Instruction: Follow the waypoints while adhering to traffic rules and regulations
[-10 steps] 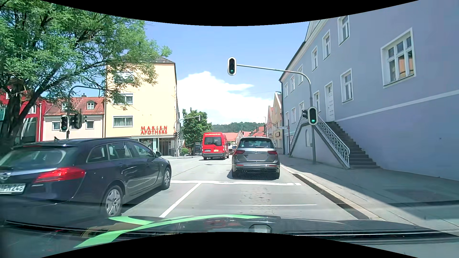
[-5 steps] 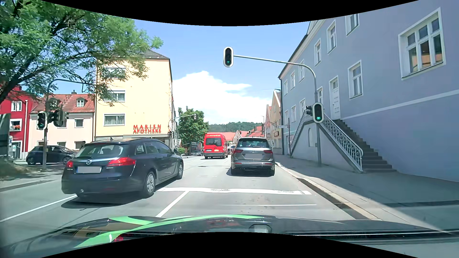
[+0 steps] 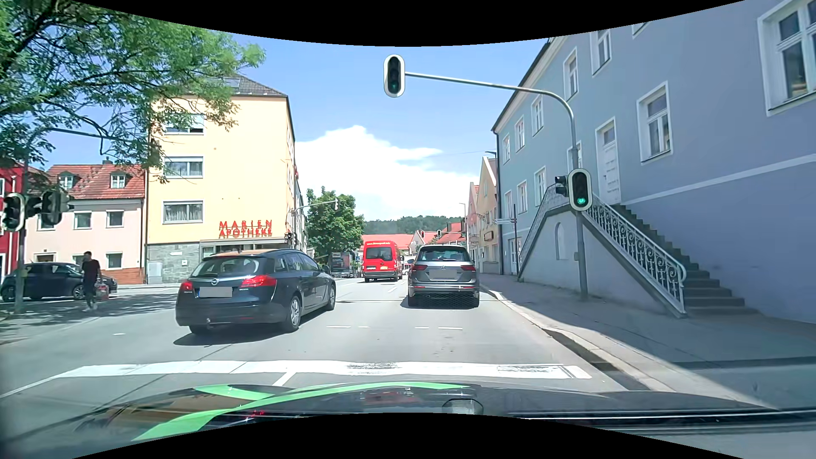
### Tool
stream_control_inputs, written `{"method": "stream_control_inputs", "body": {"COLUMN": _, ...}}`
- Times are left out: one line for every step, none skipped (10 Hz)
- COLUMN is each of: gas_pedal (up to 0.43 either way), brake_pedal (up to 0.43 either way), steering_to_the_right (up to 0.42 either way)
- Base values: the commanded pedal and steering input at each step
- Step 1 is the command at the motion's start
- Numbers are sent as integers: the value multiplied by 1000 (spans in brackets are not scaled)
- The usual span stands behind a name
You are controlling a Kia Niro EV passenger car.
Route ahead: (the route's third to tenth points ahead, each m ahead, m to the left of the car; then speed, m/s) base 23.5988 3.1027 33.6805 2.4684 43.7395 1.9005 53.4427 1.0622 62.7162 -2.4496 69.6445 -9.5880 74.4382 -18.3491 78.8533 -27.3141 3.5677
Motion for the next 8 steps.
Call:
{"method": "stream_control_inputs", "body": {"gas_pedal": 209, "brake_pedal": 0, "steering_to_the_right": 21}}
{"method": "stream_control_inputs", "body": {"gas_pedal": 209, "brake_pedal": 0, "steering_to_the_right": 16}}
{"method": "stream_control_inputs", "body": {"gas_pedal": 209, "brake_pedal": 0, "steering_to_the_right": 15}}
{"method": "stream_control_inputs", "body": {"gas_pedal": 209, "brake_pedal": 0, "steering_to_the_right": 15}}
{"method": "stream_control_inputs", "body": {"gas_pedal": 209, "brake_pedal": 0, "steering_to_the_right": 13}}
{"method": "stream_control_inputs", "body": {"gas_pedal": 197, "brake_pedal": 0, "steering_to_the_right": 12}}
{"method": "stream_control_inputs", "body": {"gas_pedal": 197, "brake_pedal": 0, "steering_to_the_right": 12}}
{"method": "stream_control_inputs", "body": {"gas_pedal": 197, "brake_pedal": 0, "steering_to_the_right": 11}}
